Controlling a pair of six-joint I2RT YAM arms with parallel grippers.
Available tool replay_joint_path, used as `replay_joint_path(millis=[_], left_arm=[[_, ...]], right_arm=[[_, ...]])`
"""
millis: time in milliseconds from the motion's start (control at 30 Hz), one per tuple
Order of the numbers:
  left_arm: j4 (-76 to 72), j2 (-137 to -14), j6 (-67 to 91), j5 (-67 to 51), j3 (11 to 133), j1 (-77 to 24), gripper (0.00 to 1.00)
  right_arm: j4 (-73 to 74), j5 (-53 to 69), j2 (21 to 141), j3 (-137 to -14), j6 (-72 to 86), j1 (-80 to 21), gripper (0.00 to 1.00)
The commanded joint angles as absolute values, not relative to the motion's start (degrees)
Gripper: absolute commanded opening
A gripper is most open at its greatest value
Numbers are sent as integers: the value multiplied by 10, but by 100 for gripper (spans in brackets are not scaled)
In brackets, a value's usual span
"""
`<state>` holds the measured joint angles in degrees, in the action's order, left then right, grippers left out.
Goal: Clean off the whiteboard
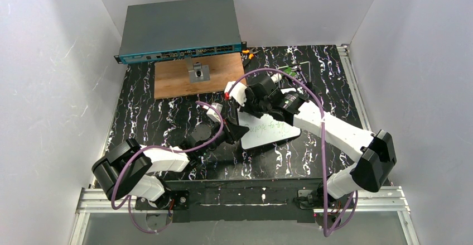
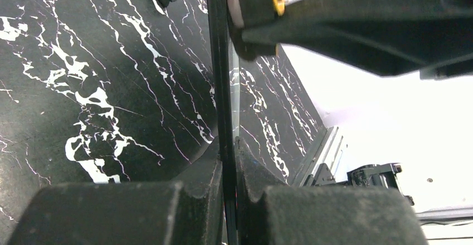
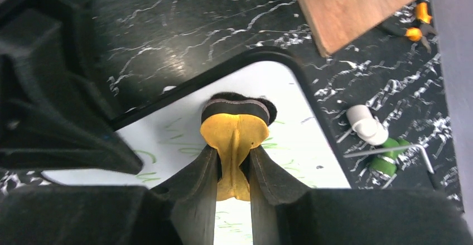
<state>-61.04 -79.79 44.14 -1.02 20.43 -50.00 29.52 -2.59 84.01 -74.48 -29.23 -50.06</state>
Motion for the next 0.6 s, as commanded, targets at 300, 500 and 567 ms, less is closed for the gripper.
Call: replay_joint_path(millis=[300, 500, 567], left_arm=[[-606, -800, 390, -61, 212, -511, 0], [-603, -798, 389, -62, 211, -512, 0], [-603, -797, 389, -62, 210, -511, 0]], right_arm=[[310, 68, 847, -771, -302, -484, 1], [243, -66, 861, -794, -236, -476, 1], [238, -81, 863, -788, -235, -473, 1]])
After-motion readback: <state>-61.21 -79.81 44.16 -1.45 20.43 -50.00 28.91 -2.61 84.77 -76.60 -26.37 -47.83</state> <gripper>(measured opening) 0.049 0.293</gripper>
